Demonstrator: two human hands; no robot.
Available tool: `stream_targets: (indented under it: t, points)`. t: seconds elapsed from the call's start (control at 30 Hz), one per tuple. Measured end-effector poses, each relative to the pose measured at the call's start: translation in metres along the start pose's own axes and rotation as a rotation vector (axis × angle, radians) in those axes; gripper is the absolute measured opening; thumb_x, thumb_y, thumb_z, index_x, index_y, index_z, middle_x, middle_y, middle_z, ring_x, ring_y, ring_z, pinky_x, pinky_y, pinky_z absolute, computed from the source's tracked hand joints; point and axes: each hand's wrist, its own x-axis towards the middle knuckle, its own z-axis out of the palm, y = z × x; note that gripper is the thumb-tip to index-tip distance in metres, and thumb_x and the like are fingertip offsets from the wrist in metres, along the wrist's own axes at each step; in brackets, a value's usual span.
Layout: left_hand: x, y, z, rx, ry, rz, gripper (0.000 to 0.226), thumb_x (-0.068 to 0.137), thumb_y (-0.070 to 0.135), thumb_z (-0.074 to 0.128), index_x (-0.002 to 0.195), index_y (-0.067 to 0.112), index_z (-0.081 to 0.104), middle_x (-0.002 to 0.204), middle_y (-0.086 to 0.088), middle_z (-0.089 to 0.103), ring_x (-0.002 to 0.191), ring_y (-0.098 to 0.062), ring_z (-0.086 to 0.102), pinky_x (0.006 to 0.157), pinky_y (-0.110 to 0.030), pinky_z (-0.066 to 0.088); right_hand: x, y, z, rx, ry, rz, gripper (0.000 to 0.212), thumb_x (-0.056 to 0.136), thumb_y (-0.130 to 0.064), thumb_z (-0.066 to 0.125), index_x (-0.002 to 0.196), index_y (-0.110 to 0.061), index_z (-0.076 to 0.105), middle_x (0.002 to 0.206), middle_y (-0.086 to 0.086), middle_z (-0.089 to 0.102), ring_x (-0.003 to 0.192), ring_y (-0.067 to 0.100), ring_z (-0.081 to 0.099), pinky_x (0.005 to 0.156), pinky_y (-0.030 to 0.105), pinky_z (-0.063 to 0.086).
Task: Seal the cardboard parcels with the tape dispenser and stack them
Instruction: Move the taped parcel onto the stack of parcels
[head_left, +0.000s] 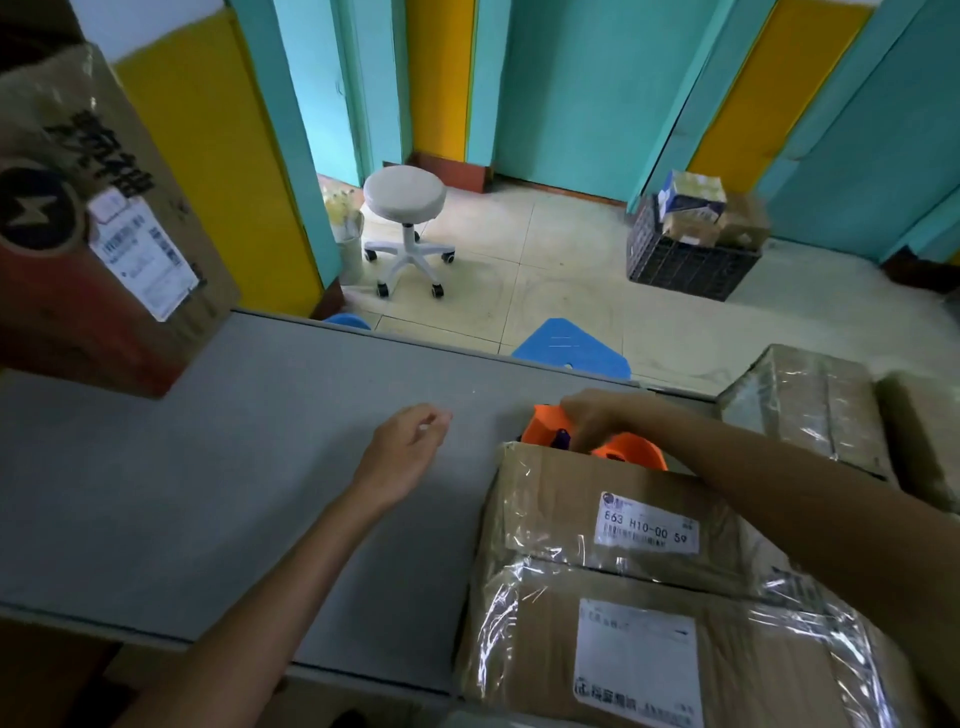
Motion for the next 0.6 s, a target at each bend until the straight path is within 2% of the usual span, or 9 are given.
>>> stream_targets:
  t: [0.1, 0.2, 0.4, 0.5, 0.6]
  points:
    - [0.002, -0.001, -0.002, -0.001, -0.017, 0.004, 0.014, 0.095, 0.02, 0.048, 0.094, 0.022, 0.061, 0.092, -0.001, 0.06, 0.089, -0.015, 0.057, 0.082, -0.031, 0.047, -0.001, 0.007, -0.009, 0.034, 0.05, -0.024, 0.051, 0.073, -0.038, 0.075, 0.112, -0.017, 0.05, 0.103, 0.003, 0.054, 0.095, 0.02, 0.052, 0.084, 0.033, 0.045]
    - [0.007, -0.004, -0.011, 0.011, -0.038, 0.003, 0.012, 0.094, 0.019, 0.049, 0.094, 0.025, 0.06, 0.094, 0.002, 0.059, 0.092, -0.015, 0.058, 0.084, -0.032, 0.048, -0.006, 0.001, -0.027, 0.092, 0.101, -0.057, 0.055, 0.071, -0.037, 0.077, 0.115, -0.018, 0.05, 0.107, 0.004, 0.056, 0.096, 0.02, 0.052, 0.08, 0.031, 0.044]
    - [0.011, -0.012, -0.046, -0.018, -0.039, -0.016, 0.014, 0.093, 0.022, 0.049, 0.097, 0.029, 0.06, 0.087, 0.009, 0.061, 0.089, -0.009, 0.058, 0.077, -0.025, 0.048, -0.019, -0.053, -0.067, 0.095, 0.216, -0.124, 0.059, 0.07, -0.036, 0.078, 0.116, -0.014, 0.048, 0.108, 0.005, 0.058, 0.094, 0.021, 0.055, 0.079, 0.032, 0.047]
    - [0.011, -0.015, -0.074, -0.076, -0.01, -0.041, 0.018, 0.094, 0.023, 0.049, 0.107, 0.025, 0.062, 0.1, 0.004, 0.063, 0.098, -0.012, 0.058, 0.085, -0.03, 0.049, -0.03, -0.095, -0.08, 0.084, 0.254, -0.185, 0.062, 0.071, -0.036, 0.078, 0.119, -0.012, 0.046, 0.109, 0.005, 0.055, 0.094, 0.021, 0.052, 0.076, 0.031, 0.045]
    - [0.014, -0.022, -0.116, -0.185, 0.055, -0.02, 0.027, 0.098, 0.026, 0.043, 0.119, 0.022, 0.058, 0.116, 0.005, 0.058, 0.11, -0.011, 0.053, 0.095, -0.03, 0.043, -0.04, -0.153, -0.091, 0.048, 0.258, -0.274, 0.063, 0.07, -0.035, 0.079, 0.118, -0.011, 0.046, 0.11, 0.006, 0.055, 0.095, 0.023, 0.053, 0.075, 0.033, 0.046]
